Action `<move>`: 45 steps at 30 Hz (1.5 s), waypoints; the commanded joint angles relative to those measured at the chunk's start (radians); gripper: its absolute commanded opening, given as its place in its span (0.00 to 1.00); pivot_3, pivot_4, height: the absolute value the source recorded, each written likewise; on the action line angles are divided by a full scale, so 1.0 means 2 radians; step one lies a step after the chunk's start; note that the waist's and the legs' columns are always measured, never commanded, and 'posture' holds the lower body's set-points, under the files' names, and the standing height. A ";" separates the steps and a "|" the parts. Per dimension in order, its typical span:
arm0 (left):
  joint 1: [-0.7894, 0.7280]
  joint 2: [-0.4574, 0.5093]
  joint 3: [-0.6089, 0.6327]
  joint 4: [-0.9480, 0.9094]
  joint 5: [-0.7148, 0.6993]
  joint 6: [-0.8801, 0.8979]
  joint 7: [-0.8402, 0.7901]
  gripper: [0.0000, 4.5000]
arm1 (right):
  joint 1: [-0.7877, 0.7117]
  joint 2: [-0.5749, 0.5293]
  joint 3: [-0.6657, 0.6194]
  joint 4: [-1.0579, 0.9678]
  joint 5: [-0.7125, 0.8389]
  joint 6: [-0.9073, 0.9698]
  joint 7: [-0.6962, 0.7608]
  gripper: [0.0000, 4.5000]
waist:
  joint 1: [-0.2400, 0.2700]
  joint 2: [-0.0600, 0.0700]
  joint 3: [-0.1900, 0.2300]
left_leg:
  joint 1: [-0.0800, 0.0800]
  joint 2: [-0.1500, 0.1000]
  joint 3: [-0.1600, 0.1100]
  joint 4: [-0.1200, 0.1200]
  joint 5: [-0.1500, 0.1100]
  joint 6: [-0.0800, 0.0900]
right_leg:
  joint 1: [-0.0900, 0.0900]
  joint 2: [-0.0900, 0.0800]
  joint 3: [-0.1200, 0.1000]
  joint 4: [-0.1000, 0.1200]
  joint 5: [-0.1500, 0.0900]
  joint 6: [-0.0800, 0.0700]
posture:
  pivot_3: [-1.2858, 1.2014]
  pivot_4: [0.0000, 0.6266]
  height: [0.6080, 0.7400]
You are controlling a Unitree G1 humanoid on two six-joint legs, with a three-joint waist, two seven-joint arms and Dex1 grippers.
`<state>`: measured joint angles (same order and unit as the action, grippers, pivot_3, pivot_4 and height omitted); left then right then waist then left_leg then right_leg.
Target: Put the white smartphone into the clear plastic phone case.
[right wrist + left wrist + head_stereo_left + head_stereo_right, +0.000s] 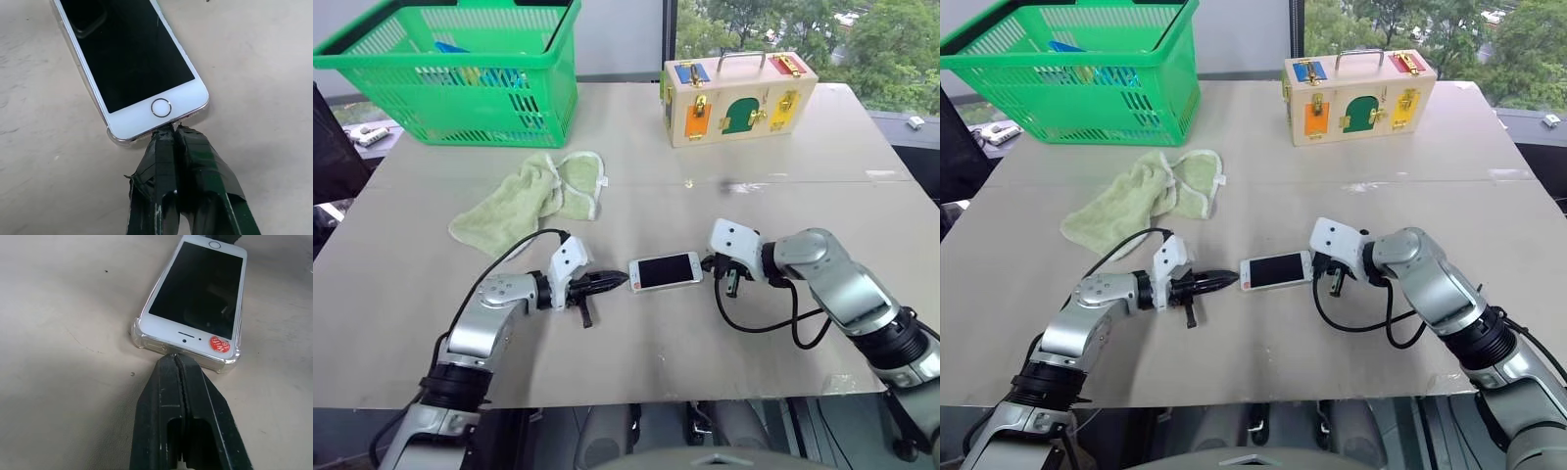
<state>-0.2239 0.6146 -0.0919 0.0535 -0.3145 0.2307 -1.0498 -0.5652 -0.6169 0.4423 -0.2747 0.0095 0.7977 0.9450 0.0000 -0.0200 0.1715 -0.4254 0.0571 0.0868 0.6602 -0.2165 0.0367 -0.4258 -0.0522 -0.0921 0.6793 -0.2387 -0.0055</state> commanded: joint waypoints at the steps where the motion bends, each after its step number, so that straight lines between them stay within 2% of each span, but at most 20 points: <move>1: -0.004 -0.012 -0.017 0.018 0.020 -0.004 0.007 0.00 | -0.010 0.014 0.008 -0.010 0.017 -0.027 0.016 0.03 | 0.000 0.000 0.000 | 0.001 0.000 0.000 0.000 0.000 0.000 | 0.001 0.000 0.000 0.000 0.000 0.000 | 0.52 0.24 1.00; 4: -0.010 -0.013 -0.014 0.024 0.022 -0.007 0.004 0.00 | -0.007 0.015 0.000 -0.005 0.016 -0.037 0.013 0.03 | 0.000 0.000 0.000 | 0.004 0.000 0.000 0.000 0.000 0.000 | 0.004 -0.001 0.000 -0.001 0.000 0.000 | 0.52 0.24 1.00; 9: -0.012 -0.002 -0.005 0.047 0.027 -0.022 -0.008 0.00 | 0.006 0.029 -0.018 -0.002 0.020 -0.054 -0.004 0.03 | 0.000 0.000 0.000 | 0.004 0.000 0.000 0.000 0.000 0.000 | 0.004 -0.001 0.000 0.000 -0.001 -0.001 | 0.52 0.24 1.00; 15: -0.023 0.007 0.019 0.051 0.012 -0.009 -0.006 0.00 | 0.055 0.013 -0.057 -0.032 0.025 -0.056 -0.012 0.03 | -0.001 0.000 0.000 | 0.004 0.000 -0.001 0.000 0.000 0.000 | 0.004 -0.001 -0.001 0.000 0.000 -0.001 | 0.52 0.24 1.00; 19: -0.016 0.028 0.045 -0.009 -0.070 0.069 -0.052 0.00 | 0.064 0.010 -0.077 -0.046 0.040 -0.050 -0.016 0.03 | -0.007 0.000 0.001 | 0.004 0.000 -0.001 0.000 0.000 0.000 | 0.004 -0.001 -0.001 0.000 -0.001 -0.002 | 0.52 0.24 1.00; 21: -0.024 0.033 0.048 -0.033 -0.095 0.118 -0.051 0.00 | 0.063 0.009 -0.076 -0.046 0.043 -0.051 -0.018 0.03 | -0.007 0.000 0.001 | 0.003 0.000 -0.001 -0.001 0.000 0.000 | 0.003 -0.001 -0.001 -0.001 -0.001 -0.002 | 0.52 0.24 1.00; 27: -0.062 0.023 0.006 -0.042 -0.053 0.143 -0.019 0.00 | 0.053 0.018 -0.066 -0.040 0.045 -0.050 -0.027 0.03 | 0.001 -0.001 0.001 | 0.002 -0.001 -0.001 -0.003 0.000 0.000 | 0.003 -0.001 -0.001 -0.004 -0.001 0.000 | 0.52 0.24 1.00; 33: -0.067 0.013 -0.026 -0.052 -0.032 0.156 -0.005 0.00 | 0.054 0.018 -0.060 -0.044 0.047 -0.046 -0.029 0.03 | 0.002 -0.001 0.001 | -0.002 -0.001 -0.001 -0.003 0.000 0.000 | 0.000 0.001 -0.001 -0.005 0.000 0.000 | 0.52 0.24 1.00; 38: -0.068 0.022 -0.047 -0.054 -0.001 0.151 0.001 0.00 | 0.056 0.015 -0.060 -0.049 0.052 -0.041 -0.030 0.03 | 0.006 -0.001 0.001 | -0.002 -0.001 -0.001 -0.003 0.000 0.000 | 0.000 0.001 -0.001 -0.005 0.000 0.000 | 0.52 0.24 1.00; 45: -0.063 0.008 0.011 -0.089 -0.080 0.179 -0.014 0.00 | 0.058 0.012 -0.081 -0.067 0.079 -0.029 -0.031 0.03 | 0.006 -0.001 0.001 | -0.003 -0.001 -0.001 -0.003 0.000 0.000 | 0.000 0.001 -0.001 -0.005 0.000 0.000 | 0.52 0.24 1.00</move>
<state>-0.3459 0.6269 -0.1163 -0.0640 -0.4216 0.5790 -1.0594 -0.4471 -0.5821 0.3287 -0.3584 0.1441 0.7333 0.8873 0.0124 -0.0212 0.1735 -0.4312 0.0561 0.0841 0.6539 -0.2165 0.0364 -0.4269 -0.0503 -0.0948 0.6694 -0.2394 -0.0058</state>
